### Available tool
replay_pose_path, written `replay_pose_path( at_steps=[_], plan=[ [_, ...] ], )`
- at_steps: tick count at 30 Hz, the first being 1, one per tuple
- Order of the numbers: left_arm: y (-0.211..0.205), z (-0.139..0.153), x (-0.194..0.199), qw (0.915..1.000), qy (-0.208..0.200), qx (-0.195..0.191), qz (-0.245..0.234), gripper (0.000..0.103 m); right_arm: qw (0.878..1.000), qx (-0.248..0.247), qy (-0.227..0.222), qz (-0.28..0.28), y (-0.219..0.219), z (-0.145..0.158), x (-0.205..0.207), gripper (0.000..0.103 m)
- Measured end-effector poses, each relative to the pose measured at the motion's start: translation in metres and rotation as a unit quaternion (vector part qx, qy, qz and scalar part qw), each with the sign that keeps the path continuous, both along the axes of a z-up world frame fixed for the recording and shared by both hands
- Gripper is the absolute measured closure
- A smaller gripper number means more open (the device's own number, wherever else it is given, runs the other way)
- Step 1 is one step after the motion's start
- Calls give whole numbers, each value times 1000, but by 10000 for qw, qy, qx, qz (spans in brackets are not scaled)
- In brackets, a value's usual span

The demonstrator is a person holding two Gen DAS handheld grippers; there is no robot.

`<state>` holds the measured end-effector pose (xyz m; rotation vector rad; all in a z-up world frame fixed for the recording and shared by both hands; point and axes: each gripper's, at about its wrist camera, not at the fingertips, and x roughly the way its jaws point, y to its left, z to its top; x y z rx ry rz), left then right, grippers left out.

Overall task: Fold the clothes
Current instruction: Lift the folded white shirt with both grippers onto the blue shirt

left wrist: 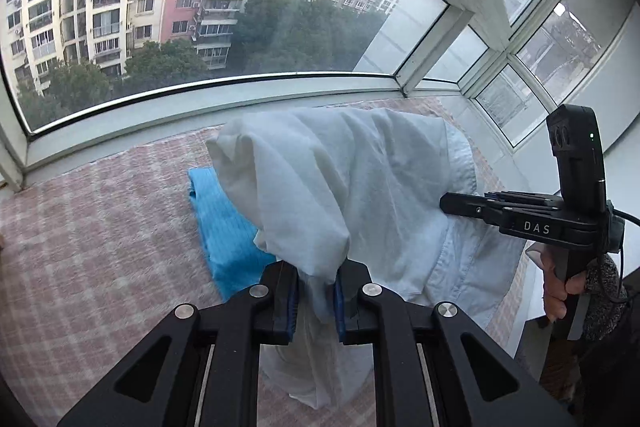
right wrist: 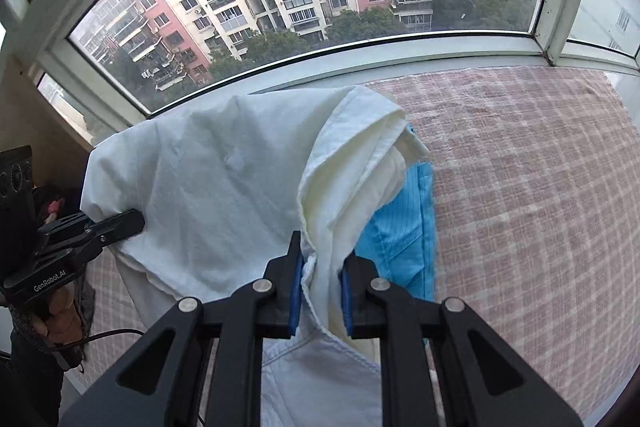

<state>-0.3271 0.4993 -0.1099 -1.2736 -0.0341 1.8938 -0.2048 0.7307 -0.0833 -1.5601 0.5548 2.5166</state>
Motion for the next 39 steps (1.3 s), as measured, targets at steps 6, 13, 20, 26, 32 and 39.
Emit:
replay_pose_path(
  at_steps=[6,13,20,26,32,39],
  plan=[
    [19,-70,-32,9977,-664,-134,43,89,9986,-194,-485,109,30,-65,-34,87],
    [-5,-98,-55,9896,-1427,170,-66,73,9948,-707,-736,13,53,-88,-24,63],
    [-32,-35,-46,9989,-377,-44,-267,79,9987,420,74,-262,61,-3,11,62],
    [21,-13,-36,9942,724,-634,-488,90,9904,1317,142,387,6,0,-32,91],
    [49,-64,-59,9909,420,-1208,-414,95,9840,1535,-878,217,20,-77,-64,91],
    [34,-78,-69,9953,107,-898,-335,101,9905,1007,-933,-98,47,-96,-50,86]
  ],
)
